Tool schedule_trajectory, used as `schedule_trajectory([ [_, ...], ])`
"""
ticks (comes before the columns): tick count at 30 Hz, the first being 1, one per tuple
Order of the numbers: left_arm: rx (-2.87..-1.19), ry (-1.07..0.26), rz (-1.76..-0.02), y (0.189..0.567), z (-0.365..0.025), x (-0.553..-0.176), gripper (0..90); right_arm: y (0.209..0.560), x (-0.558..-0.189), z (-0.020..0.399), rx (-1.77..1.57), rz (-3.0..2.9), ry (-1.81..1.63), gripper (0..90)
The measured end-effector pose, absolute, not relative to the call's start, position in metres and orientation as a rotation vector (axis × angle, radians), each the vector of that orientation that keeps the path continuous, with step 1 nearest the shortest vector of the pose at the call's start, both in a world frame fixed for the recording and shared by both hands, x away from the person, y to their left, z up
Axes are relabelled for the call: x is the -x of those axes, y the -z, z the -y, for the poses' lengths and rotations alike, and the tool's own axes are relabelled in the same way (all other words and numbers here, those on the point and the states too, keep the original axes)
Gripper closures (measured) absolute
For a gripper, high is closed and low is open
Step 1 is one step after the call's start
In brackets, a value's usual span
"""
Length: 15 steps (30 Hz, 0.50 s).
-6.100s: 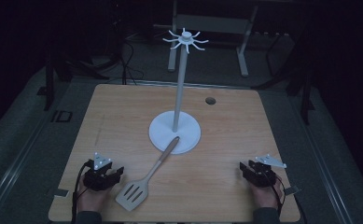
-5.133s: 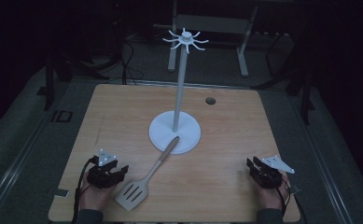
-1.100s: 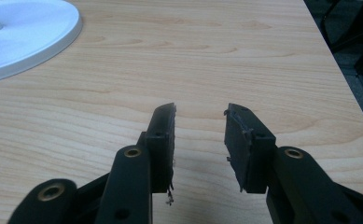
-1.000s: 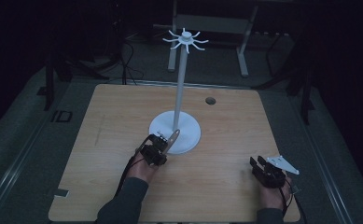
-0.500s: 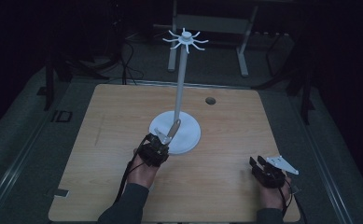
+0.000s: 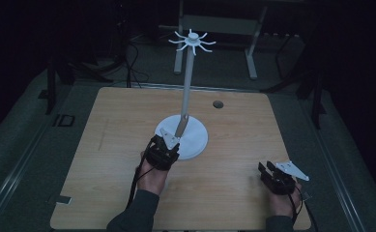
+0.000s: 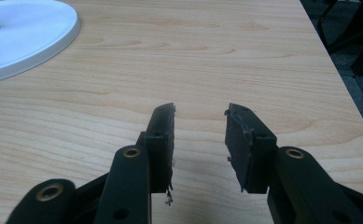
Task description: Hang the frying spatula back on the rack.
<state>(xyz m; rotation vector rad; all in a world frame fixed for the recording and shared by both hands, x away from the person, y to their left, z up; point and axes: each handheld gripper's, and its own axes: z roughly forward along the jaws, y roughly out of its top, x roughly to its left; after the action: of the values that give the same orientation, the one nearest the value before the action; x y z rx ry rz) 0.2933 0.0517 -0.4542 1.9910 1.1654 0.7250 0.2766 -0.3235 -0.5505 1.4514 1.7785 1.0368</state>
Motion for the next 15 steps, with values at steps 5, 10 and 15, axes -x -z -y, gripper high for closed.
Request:
schedule_trajectory([
  [5, -1.937, -0.746, -1.153, 0.447, -0.048, -0.290, 74.7, 0.551, -0.277, 0.324, -1.451, -1.780, -1.034, 62.1],
  [10, -1.895, -0.762, -1.153, 0.443, -0.045, -0.289, 74.7, 0.550, -0.277, 0.324, -1.448, -1.779, -1.035, 62.0],
  [15, -1.857, -0.769, -1.158, 0.440, -0.045, -0.288, 74.7, 0.550, -0.277, 0.325, -1.450, -1.778, -1.036, 62.0],
])
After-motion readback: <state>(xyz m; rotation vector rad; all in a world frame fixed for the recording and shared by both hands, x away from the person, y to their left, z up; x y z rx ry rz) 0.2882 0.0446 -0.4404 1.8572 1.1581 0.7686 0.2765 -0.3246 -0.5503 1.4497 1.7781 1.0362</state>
